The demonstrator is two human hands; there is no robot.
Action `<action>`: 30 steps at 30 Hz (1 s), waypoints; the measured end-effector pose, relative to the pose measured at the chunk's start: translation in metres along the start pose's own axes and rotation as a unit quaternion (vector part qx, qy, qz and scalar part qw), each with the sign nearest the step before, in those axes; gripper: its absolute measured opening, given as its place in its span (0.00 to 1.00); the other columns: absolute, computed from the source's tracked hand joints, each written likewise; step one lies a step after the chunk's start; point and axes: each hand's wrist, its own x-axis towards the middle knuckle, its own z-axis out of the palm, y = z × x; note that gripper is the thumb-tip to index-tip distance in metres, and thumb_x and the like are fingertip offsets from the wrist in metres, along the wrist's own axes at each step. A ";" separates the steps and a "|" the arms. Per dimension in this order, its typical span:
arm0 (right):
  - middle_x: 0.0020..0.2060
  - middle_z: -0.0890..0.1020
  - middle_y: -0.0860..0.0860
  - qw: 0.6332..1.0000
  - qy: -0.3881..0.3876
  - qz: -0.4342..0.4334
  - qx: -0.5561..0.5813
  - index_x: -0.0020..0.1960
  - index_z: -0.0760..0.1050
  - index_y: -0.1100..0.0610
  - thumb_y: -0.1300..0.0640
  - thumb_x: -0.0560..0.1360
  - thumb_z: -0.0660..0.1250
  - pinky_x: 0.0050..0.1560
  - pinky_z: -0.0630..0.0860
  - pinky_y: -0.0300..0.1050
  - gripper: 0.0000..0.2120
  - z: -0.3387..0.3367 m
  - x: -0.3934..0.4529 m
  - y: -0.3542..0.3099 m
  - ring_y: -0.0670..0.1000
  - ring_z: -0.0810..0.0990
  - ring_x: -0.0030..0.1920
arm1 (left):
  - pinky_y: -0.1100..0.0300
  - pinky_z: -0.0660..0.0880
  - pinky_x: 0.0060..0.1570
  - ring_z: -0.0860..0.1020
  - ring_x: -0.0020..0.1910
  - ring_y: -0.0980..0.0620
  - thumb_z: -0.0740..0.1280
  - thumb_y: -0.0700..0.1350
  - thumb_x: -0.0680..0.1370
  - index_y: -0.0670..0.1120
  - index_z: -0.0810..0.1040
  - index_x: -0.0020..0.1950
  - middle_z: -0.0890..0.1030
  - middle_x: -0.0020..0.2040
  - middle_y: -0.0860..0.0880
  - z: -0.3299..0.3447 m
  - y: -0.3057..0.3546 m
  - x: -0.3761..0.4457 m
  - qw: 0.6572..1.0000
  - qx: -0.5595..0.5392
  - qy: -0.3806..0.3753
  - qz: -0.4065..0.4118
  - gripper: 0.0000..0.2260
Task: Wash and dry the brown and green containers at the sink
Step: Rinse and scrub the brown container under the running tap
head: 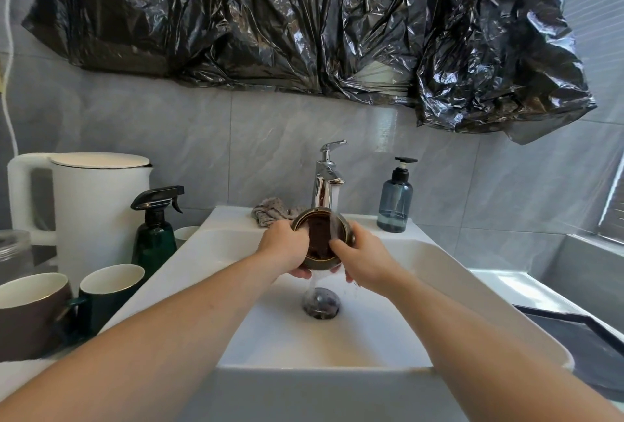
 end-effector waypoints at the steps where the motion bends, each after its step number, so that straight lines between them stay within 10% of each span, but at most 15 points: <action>1: 0.43 0.85 0.53 1.000 0.012 0.001 -0.003 0.66 0.71 0.52 0.53 0.83 0.61 0.28 0.74 0.39 0.12 0.000 0.001 0.001 0.43 0.82 0.32 | 0.50 0.85 0.31 0.87 0.34 0.38 0.63 0.48 0.85 0.44 0.79 0.63 0.84 0.54 0.41 0.001 -0.001 0.000 1.000 -0.018 -0.014 -0.005 0.12; 5: 0.43 0.85 0.54 0.999 0.052 0.017 -0.006 0.64 0.72 0.49 0.50 0.83 0.59 0.35 0.77 0.45 0.12 -0.003 0.004 0.006 0.50 0.82 0.37 | 0.50 0.84 0.30 0.86 0.44 0.39 0.63 0.41 0.83 0.46 0.75 0.66 0.80 0.61 0.41 0.010 -0.002 0.003 0.996 -0.063 -0.060 0.013 0.12; 19: 0.34 0.80 0.53 0.995 0.035 0.091 -0.013 0.63 0.76 0.57 0.53 0.85 0.54 0.21 0.67 0.34 0.14 -0.007 0.010 0.013 0.47 0.75 0.28 | 0.57 0.79 0.27 0.84 0.28 0.42 0.57 0.39 0.79 0.49 0.77 0.67 0.82 0.54 0.40 0.011 -0.004 0.004 0.994 -0.034 -0.082 0.069 0.19; 25: 0.47 0.83 0.51 0.996 0.035 0.073 -0.046 0.67 0.77 0.52 0.52 0.82 0.59 0.36 0.74 0.41 0.17 -0.003 0.011 0.015 0.48 0.78 0.40 | 0.60 0.77 0.24 0.83 0.33 0.44 0.58 0.40 0.83 0.47 0.76 0.70 0.79 0.61 0.42 0.012 -0.008 0.006 0.995 -0.021 -0.053 0.085 0.17; 30: 0.54 0.81 0.51 0.999 0.015 0.035 -0.007 0.73 0.71 0.46 0.54 0.79 0.63 0.30 0.75 0.39 0.22 -0.001 0.009 0.010 0.50 0.80 0.43 | 0.57 0.79 0.26 0.83 0.28 0.45 0.58 0.40 0.82 0.47 0.77 0.69 0.80 0.60 0.42 0.015 -0.008 0.009 0.996 -0.025 -0.046 0.071 0.17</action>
